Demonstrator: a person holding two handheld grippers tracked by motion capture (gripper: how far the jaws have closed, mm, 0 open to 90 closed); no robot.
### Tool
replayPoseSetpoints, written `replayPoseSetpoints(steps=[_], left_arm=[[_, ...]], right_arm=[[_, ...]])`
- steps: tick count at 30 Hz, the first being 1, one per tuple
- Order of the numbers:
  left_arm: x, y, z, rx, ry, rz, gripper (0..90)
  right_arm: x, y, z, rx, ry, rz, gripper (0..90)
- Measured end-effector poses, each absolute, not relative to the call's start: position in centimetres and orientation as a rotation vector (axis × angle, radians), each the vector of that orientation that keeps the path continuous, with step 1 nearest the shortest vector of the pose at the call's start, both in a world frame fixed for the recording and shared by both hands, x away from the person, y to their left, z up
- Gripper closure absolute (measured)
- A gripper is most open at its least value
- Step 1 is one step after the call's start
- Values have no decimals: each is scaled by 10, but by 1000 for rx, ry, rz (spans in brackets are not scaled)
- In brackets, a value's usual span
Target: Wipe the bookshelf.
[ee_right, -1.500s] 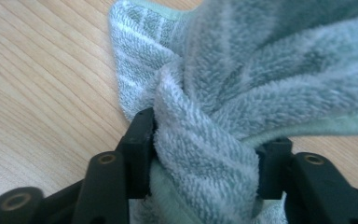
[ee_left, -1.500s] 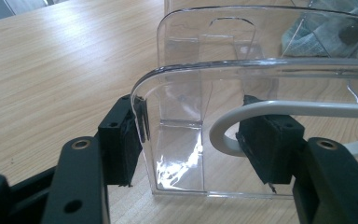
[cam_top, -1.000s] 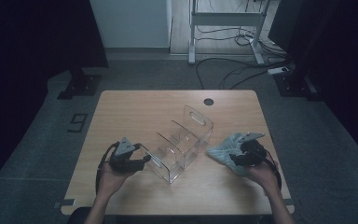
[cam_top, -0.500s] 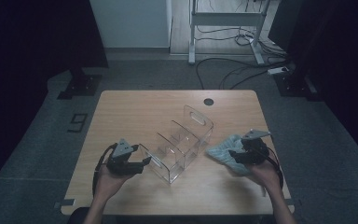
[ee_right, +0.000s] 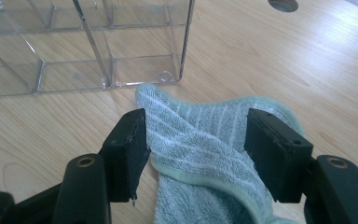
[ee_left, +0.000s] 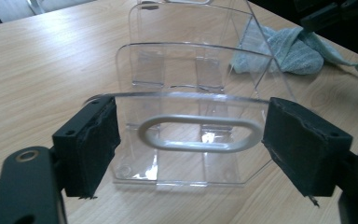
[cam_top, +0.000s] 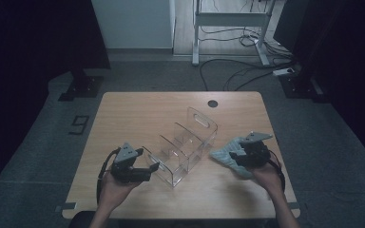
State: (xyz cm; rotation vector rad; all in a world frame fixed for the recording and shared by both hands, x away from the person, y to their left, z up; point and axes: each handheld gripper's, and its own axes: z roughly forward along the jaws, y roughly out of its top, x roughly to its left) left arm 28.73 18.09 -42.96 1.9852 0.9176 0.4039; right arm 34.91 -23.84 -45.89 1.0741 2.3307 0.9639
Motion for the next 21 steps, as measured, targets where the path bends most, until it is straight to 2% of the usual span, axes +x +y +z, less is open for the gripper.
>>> replayPoseSetpoints(steps=[15, 21], left_arm=[[277, 153, -430, 2012, 955, 446, 133], [271, 140, -430, 2024, 963, 490, 83]], right_arm=[[350, -236, -465, 1055, 2360, 924, 371], [350, -234, -466, 1047, 2369, 910, 370]])
